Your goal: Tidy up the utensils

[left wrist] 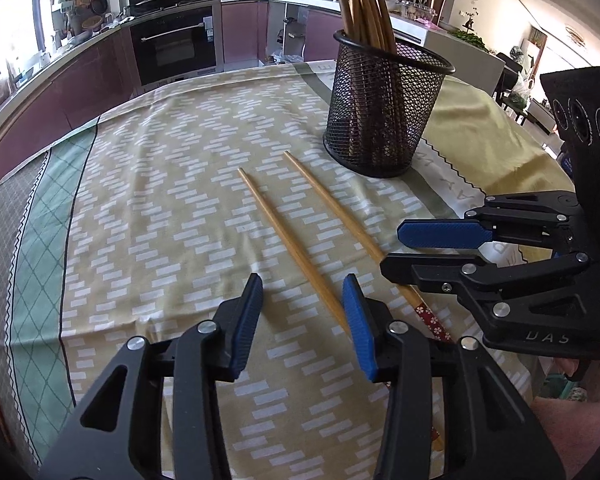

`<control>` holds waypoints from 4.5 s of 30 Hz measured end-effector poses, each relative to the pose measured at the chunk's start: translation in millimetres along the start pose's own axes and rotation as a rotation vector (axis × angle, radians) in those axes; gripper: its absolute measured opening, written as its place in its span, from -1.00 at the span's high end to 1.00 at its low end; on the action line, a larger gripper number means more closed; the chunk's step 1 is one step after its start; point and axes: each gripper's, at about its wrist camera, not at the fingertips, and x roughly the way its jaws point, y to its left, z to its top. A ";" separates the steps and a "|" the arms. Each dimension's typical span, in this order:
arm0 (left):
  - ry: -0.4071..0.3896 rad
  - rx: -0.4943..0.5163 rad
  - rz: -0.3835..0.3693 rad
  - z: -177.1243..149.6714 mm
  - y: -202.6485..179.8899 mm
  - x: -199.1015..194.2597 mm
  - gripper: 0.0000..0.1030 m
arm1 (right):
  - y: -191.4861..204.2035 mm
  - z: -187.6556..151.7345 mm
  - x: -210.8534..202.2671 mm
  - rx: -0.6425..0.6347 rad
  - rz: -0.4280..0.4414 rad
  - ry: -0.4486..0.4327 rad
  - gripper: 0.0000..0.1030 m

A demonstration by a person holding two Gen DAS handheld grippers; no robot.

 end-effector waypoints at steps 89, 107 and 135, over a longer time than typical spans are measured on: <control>-0.149 -0.162 -0.126 12.6 18.9 -67.1 0.85 | 0.1 8.2 -51.0 0.047 0.087 -0.204 0.89; -0.200 -0.156 -0.179 19.7 15.1 -82.8 0.85 | -4.3 12.7 -68.9 0.054 0.091 -0.258 0.89; -0.242 -0.138 -0.196 29.7 8.4 -90.9 0.86 | -8.5 22.0 -80.4 0.058 0.089 -0.309 0.89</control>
